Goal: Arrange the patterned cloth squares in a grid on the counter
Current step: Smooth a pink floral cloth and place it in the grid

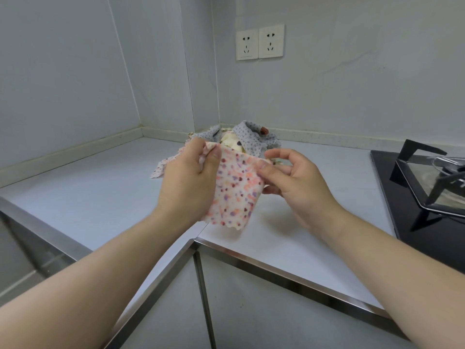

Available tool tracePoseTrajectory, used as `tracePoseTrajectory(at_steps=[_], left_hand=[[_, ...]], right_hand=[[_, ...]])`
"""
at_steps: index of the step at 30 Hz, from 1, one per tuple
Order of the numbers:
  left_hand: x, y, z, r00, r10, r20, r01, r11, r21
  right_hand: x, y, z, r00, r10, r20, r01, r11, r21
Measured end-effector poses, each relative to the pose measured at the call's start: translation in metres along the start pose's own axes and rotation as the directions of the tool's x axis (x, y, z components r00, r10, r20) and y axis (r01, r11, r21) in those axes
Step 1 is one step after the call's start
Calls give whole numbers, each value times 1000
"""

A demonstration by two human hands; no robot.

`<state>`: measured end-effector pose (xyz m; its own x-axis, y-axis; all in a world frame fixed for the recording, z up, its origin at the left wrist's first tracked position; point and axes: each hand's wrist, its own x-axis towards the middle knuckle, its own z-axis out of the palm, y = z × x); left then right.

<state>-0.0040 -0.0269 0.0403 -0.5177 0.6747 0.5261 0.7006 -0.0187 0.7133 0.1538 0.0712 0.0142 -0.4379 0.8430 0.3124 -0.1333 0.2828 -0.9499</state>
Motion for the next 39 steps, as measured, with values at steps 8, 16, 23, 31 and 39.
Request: tracePoseTrajectory(at_steps=[8, 16, 23, 31, 39], left_hand=[[17, -21, -4, 926, -378, 4, 369, 902, -226], [19, -30, 4, 756, -649, 82, 569, 590, -573], [13, -22, 16, 791, -611, 25, 498, 620, -607], [2, -18, 29, 823, -568, -9, 449, 659, -603], [-12, -9, 40, 875, -485, -1, 388, 702, -597]], right_hand=[[-10, 3, 11, 967, 192, 165, -163, 970, -178], [-21, 8, 27, 907, 214, 364, -83, 936, -343], [-21, 12, 36, 944, 188, 270, -54, 898, -438], [-19, 8, 35, 984, 132, 119, -69, 901, -429], [-15, 15, 30, 995, 98, 16, -85, 926, -368]])
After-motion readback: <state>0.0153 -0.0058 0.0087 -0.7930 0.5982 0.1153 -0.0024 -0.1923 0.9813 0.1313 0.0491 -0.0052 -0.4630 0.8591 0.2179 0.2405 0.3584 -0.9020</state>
